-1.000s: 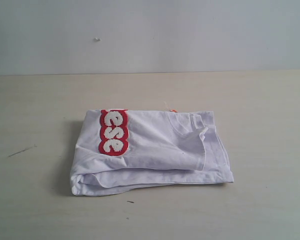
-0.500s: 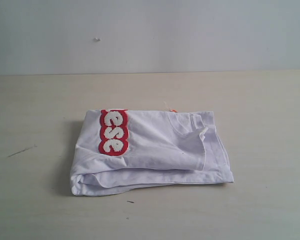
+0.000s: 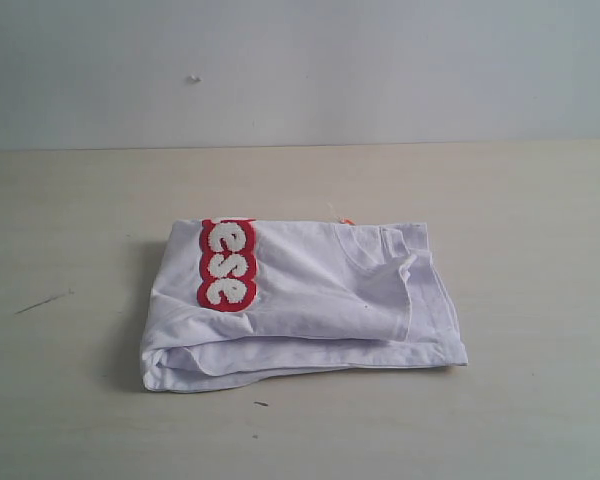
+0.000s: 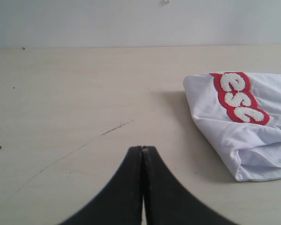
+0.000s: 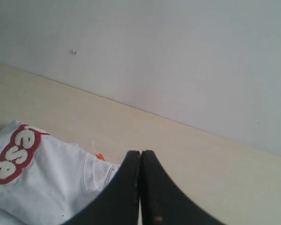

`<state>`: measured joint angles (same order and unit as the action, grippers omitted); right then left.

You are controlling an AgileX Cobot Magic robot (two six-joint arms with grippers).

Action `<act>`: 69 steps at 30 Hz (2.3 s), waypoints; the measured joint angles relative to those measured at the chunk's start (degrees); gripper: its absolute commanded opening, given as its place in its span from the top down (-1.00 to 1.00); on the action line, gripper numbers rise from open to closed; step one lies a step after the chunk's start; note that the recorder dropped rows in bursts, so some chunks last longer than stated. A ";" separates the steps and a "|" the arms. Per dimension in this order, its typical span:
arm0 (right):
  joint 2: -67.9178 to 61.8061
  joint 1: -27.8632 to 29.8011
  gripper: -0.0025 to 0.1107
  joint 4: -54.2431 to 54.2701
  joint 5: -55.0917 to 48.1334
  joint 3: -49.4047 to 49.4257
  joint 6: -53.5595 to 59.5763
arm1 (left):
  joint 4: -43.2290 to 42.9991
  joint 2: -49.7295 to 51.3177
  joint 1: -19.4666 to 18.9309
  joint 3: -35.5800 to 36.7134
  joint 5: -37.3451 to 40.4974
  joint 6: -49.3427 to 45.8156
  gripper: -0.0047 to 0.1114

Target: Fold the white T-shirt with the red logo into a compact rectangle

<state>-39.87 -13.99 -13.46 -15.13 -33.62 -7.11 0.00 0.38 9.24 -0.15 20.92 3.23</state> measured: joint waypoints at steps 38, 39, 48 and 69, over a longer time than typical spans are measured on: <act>28.19 17.73 0.96 -0.26 -11.70 17.66 -4.50 | 0.00 0.00 0.00 0.00 0.00 0.00 0.92; 28.19 17.73 0.96 -0.26 -11.14 18.42 -4.87 | 0.00 0.00 0.00 0.00 0.00 0.00 0.92; 28.19 17.81 0.96 12.96 2.93 32.24 5.61 | 0.00 0.00 0.00 0.00 0.00 0.00 0.92; 39.52 23.36 0.96 17.66 0.66 33.38 8.29 | 0.00 0.00 0.00 0.00 0.00 0.00 0.92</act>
<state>-0.35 9.37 4.20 -14.47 -0.24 1.18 0.00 0.38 9.24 -0.15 20.92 3.23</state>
